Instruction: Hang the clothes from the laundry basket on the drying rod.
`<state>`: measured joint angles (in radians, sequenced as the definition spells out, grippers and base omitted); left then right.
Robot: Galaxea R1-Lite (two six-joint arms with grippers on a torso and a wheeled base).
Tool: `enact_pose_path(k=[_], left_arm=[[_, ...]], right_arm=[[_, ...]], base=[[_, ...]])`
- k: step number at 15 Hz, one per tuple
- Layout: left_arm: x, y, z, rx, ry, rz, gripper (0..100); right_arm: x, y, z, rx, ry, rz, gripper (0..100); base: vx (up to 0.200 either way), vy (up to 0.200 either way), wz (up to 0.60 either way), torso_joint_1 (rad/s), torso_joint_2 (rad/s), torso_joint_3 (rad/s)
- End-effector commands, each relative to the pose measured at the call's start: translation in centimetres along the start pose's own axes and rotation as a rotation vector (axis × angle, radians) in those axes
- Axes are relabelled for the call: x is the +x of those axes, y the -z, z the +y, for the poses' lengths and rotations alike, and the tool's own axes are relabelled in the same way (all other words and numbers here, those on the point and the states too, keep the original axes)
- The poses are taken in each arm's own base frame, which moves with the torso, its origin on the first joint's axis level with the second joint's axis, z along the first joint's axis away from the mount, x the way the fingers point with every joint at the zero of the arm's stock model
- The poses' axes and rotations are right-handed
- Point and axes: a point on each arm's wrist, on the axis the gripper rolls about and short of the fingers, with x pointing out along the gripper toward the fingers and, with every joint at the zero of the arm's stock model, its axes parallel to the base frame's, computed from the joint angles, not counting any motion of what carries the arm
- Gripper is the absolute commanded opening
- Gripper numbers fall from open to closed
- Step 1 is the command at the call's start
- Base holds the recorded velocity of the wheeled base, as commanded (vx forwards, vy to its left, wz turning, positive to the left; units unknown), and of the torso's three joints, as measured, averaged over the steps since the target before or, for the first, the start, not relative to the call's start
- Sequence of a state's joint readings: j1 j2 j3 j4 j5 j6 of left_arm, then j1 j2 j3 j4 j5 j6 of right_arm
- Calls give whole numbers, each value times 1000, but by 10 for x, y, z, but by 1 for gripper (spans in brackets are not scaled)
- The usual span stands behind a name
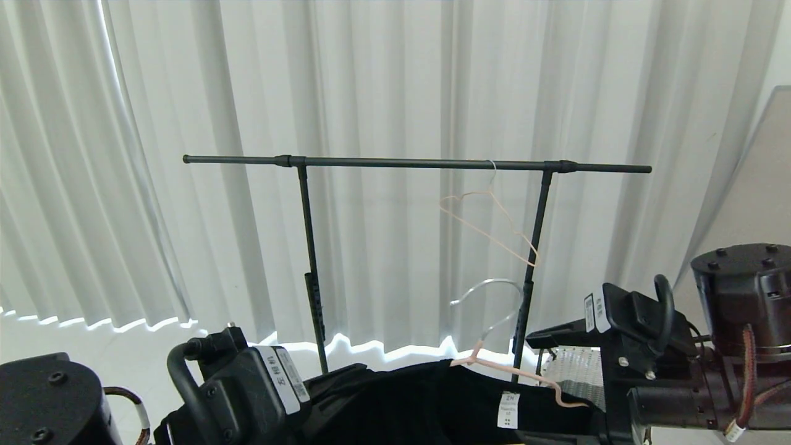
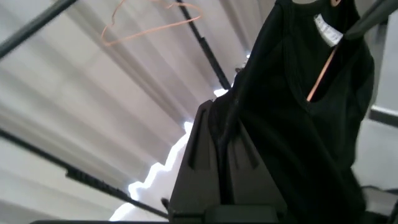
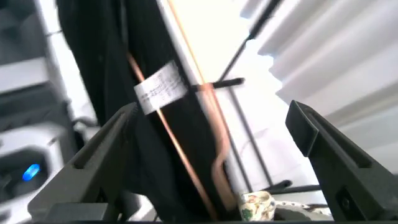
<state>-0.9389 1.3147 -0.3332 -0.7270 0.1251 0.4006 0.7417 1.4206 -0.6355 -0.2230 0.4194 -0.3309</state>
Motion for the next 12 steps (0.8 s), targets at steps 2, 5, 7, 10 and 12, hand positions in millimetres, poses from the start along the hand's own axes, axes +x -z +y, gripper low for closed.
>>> enact_pose_path(k=[2,5,7,10,12], left_arm=[[-2,-2,0,29,22,-23,0],[-3,-4,1,36,22,-31,0],[-1,-8,2,35,18,-47,0],[-1,-13,1,37,24,-64,0],[0,-13,1,37,24,-63,0]], right_arm=[[-2,-7,1,-5,-70,28,100],[0,-2,1,13,-89,79,100],[5,2,0,24,-95,105,100],[8,2,-1,26,-94,112,100],[8,2,-1,27,-93,113,100]], base=[[0,0,0,0,0,0],[0,0,0,0,0,0],[0,0,0,0,0,0],[0,0,0,0,0,0],[0,0,0,0,0,0]])
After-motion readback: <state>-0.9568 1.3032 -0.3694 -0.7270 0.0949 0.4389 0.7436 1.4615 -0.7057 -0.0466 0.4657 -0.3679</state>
